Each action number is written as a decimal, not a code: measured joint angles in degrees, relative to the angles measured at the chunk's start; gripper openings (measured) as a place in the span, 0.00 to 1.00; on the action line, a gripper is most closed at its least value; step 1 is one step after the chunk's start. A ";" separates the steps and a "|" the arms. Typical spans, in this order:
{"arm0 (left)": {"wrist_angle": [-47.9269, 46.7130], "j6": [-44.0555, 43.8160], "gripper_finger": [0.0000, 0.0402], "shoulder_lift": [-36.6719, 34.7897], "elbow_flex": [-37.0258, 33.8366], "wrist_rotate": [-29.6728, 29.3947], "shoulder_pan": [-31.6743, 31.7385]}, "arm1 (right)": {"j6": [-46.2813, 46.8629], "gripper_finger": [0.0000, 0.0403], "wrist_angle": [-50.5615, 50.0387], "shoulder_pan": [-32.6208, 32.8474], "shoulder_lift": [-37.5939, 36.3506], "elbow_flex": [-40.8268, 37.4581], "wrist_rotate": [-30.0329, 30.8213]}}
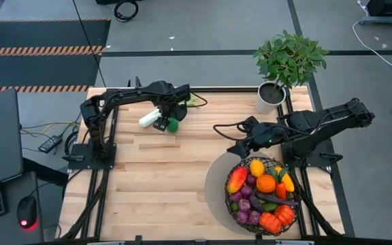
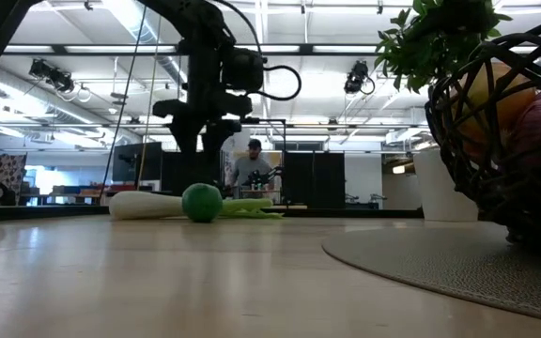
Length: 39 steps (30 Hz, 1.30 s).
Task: Build produce basket
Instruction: Put the green lime into the black basket
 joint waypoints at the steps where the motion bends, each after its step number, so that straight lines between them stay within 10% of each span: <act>1: 0.04 0.49 0.66 -0.04 0.00 0.88 0.02 | 0.00 0.90 -0.03 -0.01 0.00 0.00 0.00; 39: 11.20 18.17 0.67 0.18 -8.52 5.07 2.43 | 4.92 0.90 2.77 -0.01 0.10 0.00 1.55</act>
